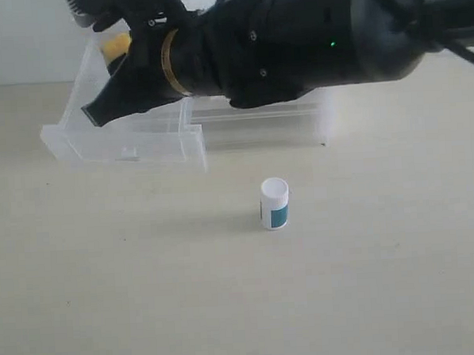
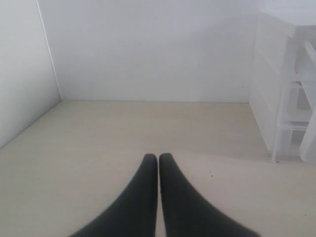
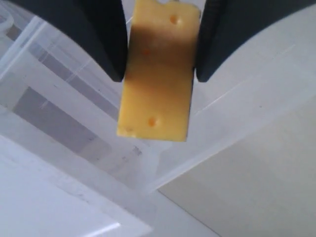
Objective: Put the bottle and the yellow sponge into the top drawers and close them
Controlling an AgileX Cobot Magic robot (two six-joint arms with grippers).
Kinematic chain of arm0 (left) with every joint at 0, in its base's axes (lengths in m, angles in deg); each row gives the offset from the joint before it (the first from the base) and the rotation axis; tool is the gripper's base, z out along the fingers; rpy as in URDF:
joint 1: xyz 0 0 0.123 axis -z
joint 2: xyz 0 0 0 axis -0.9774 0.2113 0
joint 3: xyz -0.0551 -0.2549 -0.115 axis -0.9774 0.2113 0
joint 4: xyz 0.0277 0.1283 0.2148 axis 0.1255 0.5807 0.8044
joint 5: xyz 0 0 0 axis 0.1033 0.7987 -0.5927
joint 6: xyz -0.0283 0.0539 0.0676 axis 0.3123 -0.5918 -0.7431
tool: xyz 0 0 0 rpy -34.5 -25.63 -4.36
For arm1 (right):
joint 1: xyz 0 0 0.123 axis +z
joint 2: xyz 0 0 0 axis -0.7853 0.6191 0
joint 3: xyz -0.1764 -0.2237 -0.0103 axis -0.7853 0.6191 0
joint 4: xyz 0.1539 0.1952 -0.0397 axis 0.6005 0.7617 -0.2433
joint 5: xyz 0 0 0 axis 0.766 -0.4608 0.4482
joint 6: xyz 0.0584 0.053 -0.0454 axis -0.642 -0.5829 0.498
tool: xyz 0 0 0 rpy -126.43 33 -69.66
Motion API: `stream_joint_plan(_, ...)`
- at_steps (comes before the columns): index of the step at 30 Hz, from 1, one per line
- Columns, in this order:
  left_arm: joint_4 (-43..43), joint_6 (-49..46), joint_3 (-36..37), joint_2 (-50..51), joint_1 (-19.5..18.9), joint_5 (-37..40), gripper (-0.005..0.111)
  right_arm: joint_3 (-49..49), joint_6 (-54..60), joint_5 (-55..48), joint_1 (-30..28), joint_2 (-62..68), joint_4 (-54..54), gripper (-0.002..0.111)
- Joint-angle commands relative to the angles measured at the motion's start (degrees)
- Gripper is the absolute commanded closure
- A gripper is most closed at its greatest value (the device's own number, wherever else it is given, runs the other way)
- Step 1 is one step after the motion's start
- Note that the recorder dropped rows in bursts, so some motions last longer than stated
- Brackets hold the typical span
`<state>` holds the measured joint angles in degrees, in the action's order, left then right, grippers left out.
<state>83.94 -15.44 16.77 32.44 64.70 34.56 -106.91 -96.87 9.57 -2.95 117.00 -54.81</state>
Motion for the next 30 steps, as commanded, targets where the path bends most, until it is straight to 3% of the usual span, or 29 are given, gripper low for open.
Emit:
stream_joint_plan(1,0.1,0.1,0.2,0.2,0.4,-0.6,0.103,-1.0,-0.6,-2.2,-0.3,1.5,0.4,0.101)
stream_joint_plan(2,0.1,0.1,0.2,0.2,0.4,-0.6,0.103,-1.1,-0.6,-2.8,-0.3,1.5,0.6,0.100)
stream_joint_plan(5,0.1,0.1,0.2,0.2,0.4,-0.6,0.103,-1.5,-0.7,-5.5,-0.3,2.5,0.9,0.081)
stream_joint_plan(10,0.1,0.1,0.2,0.2,0.4,-0.6,0.103,-1.8,-0.7,-0.3,-0.3,2.6,0.9,0.037)
stream_joint_plan(14,0.1,0.1,0.2,0.2,0.4,-0.6,0.103,-1.8,-0.7,5.9,-0.3,0.4,0.9,0.022)
stream_joint_plan(16,0.1,0.1,0.2,0.2,0.4,-0.6,0.103,-0.4,-0.7,8.0,-0.2,-2.3,0.9,0.025)
stream_joint_plan(18,0.1,0.1,0.2,0.2,0.4,-0.9,0.103,2.6,-0.5,13.2,-0.2,-5.7,0.8,0.041)
stream_joint_plan(22,0.1,0.1,0.2,0.2,0.4,-1.1,0.103,11.2,-0.6,22.4,1.2,-11.7,-2.6,0.108)
stream_joint_plan(25,0.1,0.1,0.2,0.2,0.4,-1.1,0.103,16.5,1.6,9.0,6.1,-10.7,-2.6,0.102)
stream_joint_plan(30,0.1,0.2,0.2,0.2,0.4,-1.2,0.103,16.7,3.6,-1.2,9.4,-7.8,-2.7,0.103)
